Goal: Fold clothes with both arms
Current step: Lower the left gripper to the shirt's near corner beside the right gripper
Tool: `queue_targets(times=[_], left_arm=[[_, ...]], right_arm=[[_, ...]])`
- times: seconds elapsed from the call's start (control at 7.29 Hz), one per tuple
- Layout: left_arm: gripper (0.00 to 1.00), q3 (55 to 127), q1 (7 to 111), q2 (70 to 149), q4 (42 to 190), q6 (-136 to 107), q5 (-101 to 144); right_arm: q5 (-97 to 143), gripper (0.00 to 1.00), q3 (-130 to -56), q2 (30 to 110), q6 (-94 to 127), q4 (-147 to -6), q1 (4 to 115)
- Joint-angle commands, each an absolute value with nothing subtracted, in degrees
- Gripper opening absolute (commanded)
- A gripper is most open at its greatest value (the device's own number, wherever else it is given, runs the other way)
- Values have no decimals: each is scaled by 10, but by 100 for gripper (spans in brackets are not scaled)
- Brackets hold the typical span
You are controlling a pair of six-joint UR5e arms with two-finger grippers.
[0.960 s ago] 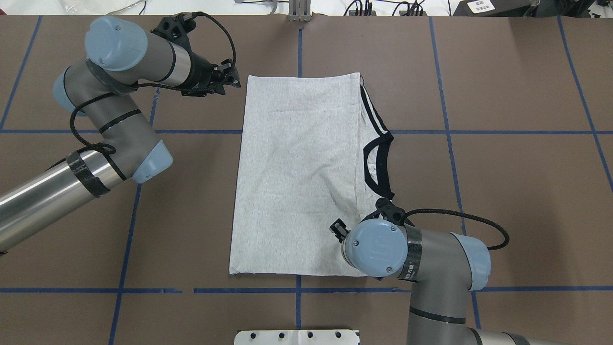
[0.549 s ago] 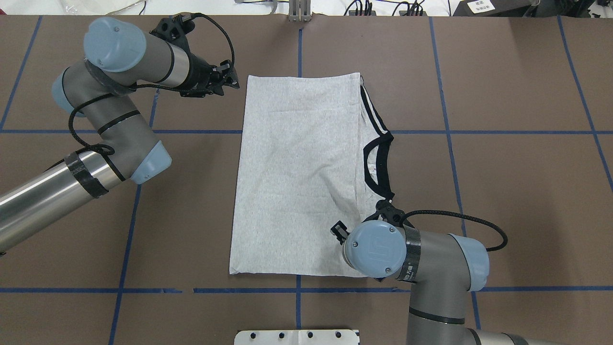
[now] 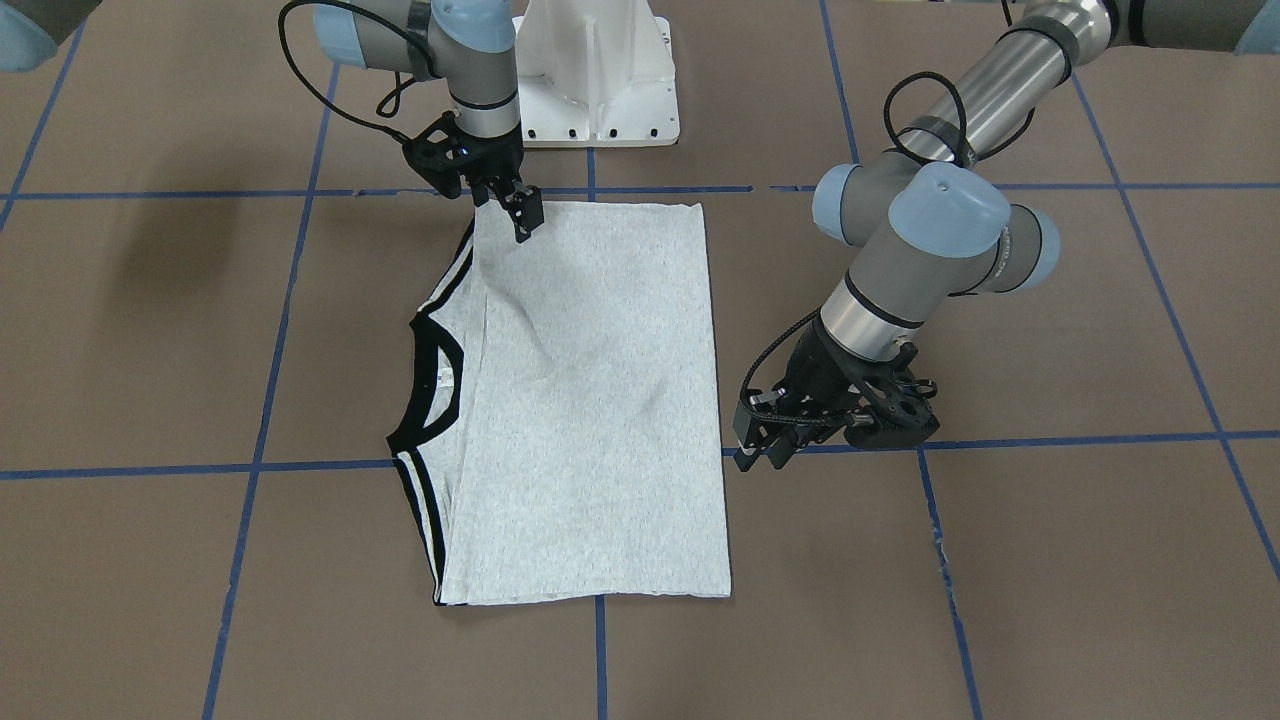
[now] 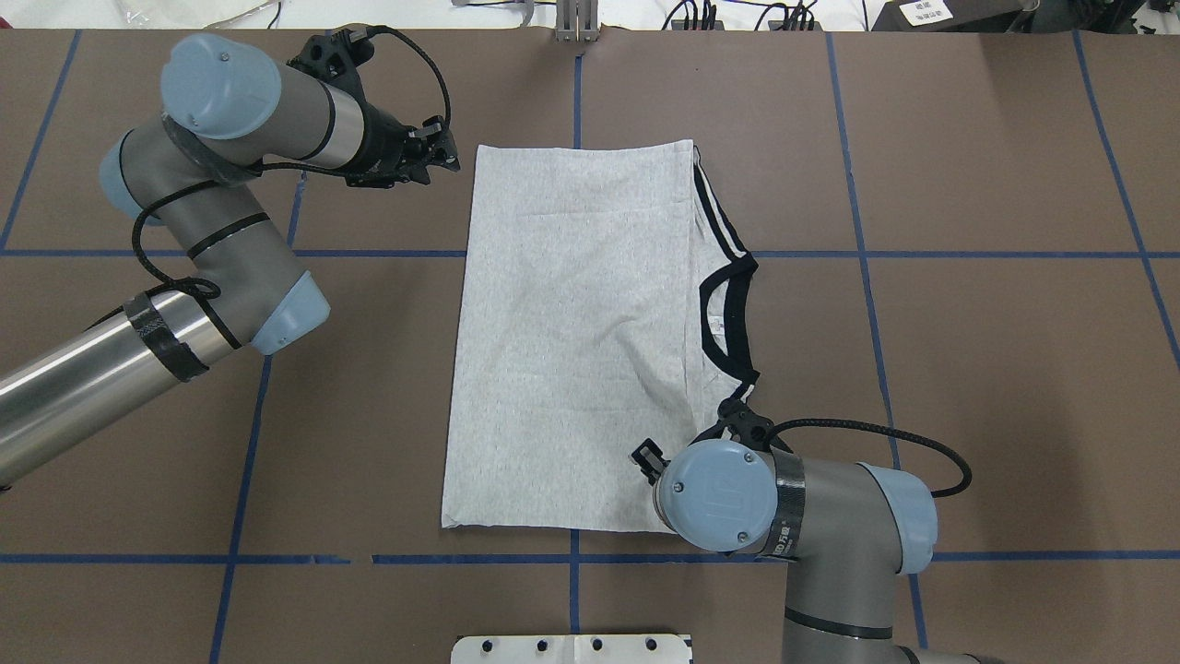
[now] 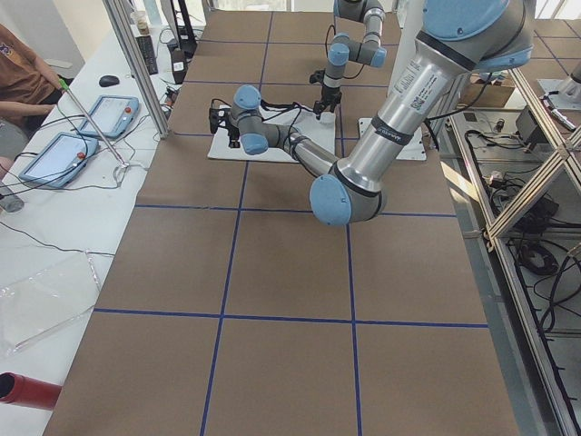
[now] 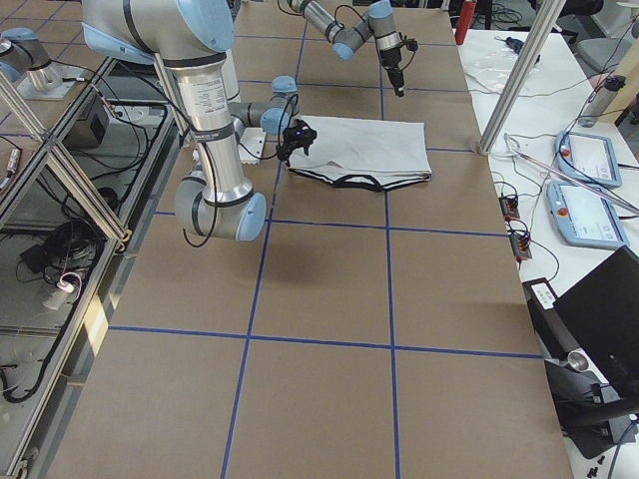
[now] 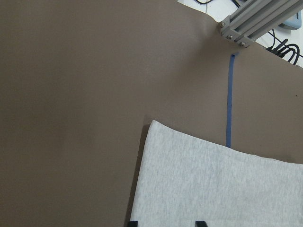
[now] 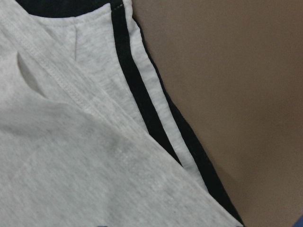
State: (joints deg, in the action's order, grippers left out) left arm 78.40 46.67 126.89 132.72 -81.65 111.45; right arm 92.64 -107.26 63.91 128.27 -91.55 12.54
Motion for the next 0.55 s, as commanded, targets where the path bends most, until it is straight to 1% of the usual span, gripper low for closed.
queue_targets(times=[0.0,0.14,0.27,0.41], left_arm=[[50,784,467,1268,1327,-817,1114],[50,784,467,1268,1327,-817,1114],[50,784,467,1268,1327,-817,1114],[50,785,467,1266,1327,-817,1114]], right_arm=[[925,89,-1068,638,1280,-916,124],[925,70,-1070,638,1284,-915,124],[924,32,-1070,638,1286,-915,126],[924,22,-1070,640,1286,-915,127]])
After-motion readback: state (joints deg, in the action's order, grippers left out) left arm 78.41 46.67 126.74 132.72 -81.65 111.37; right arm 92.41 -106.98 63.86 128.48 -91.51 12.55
